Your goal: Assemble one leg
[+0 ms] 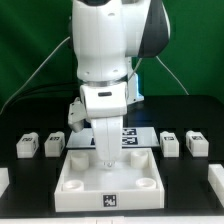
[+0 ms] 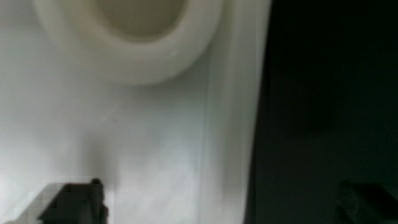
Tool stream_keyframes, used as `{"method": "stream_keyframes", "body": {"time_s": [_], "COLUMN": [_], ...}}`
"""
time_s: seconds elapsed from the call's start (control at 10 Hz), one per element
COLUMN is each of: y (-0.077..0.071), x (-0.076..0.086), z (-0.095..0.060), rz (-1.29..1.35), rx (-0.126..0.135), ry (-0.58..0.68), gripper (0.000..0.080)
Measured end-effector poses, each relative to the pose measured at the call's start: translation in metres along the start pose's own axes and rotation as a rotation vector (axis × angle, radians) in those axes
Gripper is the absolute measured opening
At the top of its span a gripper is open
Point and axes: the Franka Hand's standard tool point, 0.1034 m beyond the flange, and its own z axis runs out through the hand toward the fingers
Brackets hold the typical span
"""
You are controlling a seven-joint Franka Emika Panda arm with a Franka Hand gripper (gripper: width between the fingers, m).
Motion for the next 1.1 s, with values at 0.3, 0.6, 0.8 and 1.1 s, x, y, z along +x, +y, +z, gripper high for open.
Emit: {"method": "stream_keyframes", "body": {"time_s": [0.3, 0.6, 0.8, 1.1], "y": [-0.0004, -0.0006, 0.0018, 0.002], "x": [-0.0001, -0.0002, -0.0009, -0.0009], "z": [0.0005, 0.0008, -0.0007, -0.0008], "rz": [0.004, 0.004, 0.005, 0.005], "rx": [0.001, 0.002, -0.009, -0.01], "ry": [0.0, 0.0, -0.001, -0.001], "gripper": [0.0443, 0.0115, 0.0068, 0.0068]}}
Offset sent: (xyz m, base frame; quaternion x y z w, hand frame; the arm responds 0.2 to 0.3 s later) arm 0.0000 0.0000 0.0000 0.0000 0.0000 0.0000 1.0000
